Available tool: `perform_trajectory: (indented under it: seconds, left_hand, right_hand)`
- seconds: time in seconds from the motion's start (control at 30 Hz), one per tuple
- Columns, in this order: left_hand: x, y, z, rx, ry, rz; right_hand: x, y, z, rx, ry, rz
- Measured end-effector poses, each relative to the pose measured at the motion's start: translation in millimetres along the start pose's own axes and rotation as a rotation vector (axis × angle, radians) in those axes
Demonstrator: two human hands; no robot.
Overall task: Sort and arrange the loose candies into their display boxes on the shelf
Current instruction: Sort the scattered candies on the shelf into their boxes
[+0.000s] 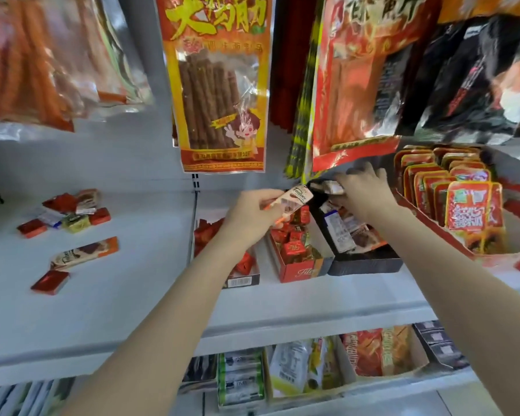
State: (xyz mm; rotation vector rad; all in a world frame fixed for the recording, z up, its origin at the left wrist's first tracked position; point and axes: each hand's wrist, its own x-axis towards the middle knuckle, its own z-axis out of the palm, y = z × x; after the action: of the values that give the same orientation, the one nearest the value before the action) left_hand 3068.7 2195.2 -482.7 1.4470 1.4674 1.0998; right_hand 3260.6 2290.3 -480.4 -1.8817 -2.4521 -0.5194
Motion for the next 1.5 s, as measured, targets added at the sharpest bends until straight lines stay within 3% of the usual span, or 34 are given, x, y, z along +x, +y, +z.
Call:
perform_trajectory:
  seconds: [0.1, 0.17, 0.27, 0.33, 0.7, 0.8, 0.93, 1.03, 1.3, 1.5]
  left_hand:
    - [2, -3, 0, 0.073, 0.023, -0.034]
    - [2, -5, -2, 0.09, 0.039, -0.045]
    - [1, -3, 0, 0.102, 0.033, -0.027]
    - [0, -1, 4, 0.114, 0.02, -0.001]
    - [-4, 8, 35, 0.202, -0.065, 0.144]
    - [-3, 11, 51, 0.311, -0.041, 0.18]
    - [3, 11, 72, 0.244, 0.022, 0.179]
    - [11, 11, 87, 0.285, 0.082, 0.182]
    - [15, 11, 93, 0.735, -0.095, 0.324]
    - [0, 15, 64, 0.689, 0.034, 0.279]
  right_hand:
    - [12, 7, 12, 0.079, -0.165, 0.045]
    - [10, 12, 15, 0.386, -0.202, 0.114]
    - [-6, 17, 11, 0.836, -0.08, 0.154]
    - [-18, 20, 8, 0.943, 0.028, 0.145]
    - [-43, 18, 13, 0.958, 0.018, 0.12]
    - [-51, 22, 13, 0.994, 0.116, 0.197]
    - [-65, 34, 8, 1.034, 0.222, 0.301]
    - [-79, 32, 11, 0.966, 0.175, 0.249]
    - [-89, 17, 18, 0.674, 0.113, 0.06]
    - [-89, 7, 9, 0.632, 0.078, 0.039]
